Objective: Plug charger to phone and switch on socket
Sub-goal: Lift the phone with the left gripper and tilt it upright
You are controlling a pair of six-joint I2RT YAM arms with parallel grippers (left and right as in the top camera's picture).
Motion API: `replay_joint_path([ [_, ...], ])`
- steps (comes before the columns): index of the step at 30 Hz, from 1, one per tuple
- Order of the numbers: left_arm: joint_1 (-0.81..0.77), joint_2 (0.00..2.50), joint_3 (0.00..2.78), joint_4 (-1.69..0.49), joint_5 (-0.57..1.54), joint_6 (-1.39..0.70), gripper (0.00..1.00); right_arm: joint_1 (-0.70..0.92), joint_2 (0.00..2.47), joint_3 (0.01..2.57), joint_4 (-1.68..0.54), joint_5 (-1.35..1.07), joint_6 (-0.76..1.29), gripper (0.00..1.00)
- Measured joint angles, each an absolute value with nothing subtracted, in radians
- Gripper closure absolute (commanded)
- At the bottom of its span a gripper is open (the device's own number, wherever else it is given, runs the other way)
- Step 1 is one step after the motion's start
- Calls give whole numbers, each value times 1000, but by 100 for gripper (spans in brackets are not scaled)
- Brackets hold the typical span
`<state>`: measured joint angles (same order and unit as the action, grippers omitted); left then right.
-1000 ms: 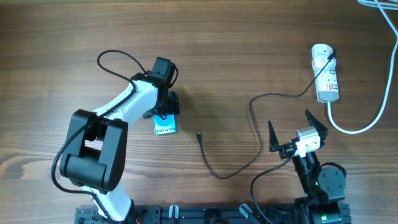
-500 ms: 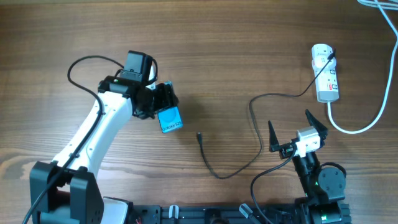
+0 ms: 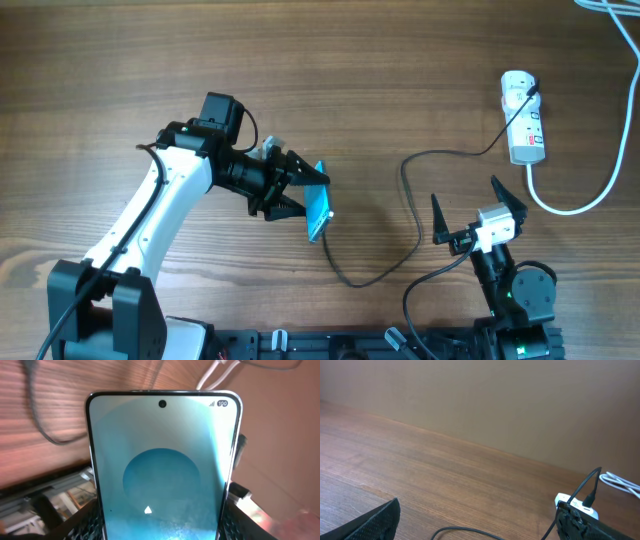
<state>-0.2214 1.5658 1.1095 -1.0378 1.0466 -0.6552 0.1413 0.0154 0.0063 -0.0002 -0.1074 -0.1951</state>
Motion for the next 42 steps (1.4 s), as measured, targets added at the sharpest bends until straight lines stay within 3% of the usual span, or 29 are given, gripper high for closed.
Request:
replay_joint_path([
  [5, -221, 1566, 1110, -1130, 1191, -661, 44, 141, 15, 6, 0, -107, -196, 0],
  [15, -221, 1566, 1110, -1137, 1280, -669, 44, 141, 15, 6, 0, -107, -196, 0],
  [34, -221, 1566, 1110, -1137, 1290, -699, 44, 141, 15, 6, 0, -107, -196, 0],
  [42, -221, 1565, 1110, -1083, 1171, -704, 63, 141, 15, 6, 0, -107, -195, 0],
])
